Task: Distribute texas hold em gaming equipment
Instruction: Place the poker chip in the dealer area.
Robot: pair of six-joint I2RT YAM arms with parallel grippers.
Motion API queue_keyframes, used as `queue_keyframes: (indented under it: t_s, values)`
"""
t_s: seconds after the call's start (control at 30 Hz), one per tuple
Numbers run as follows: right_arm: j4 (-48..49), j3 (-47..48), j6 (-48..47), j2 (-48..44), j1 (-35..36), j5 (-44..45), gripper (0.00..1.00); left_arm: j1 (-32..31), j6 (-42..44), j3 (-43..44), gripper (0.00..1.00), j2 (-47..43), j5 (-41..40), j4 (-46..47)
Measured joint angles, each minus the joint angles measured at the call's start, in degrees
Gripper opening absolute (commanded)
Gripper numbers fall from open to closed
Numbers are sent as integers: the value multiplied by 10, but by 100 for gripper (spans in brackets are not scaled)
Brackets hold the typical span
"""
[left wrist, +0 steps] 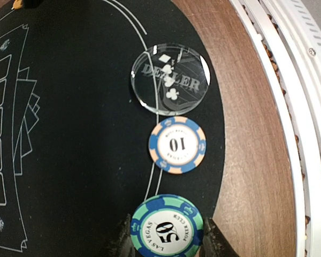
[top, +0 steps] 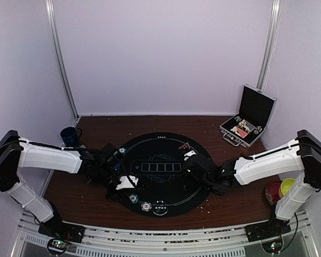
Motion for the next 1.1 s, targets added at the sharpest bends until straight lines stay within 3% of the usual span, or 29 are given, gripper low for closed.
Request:
queue_keyframes:
  t_s: [0.23, 1.1]
  values:
    - [0, 0, 0, 0, 0, 0, 100, -31, 0, 9, 24, 34, -27, 31]
    - [0, 0, 0, 1, 0, 0, 100, -39, -1, 9, 23, 65, -67, 61]
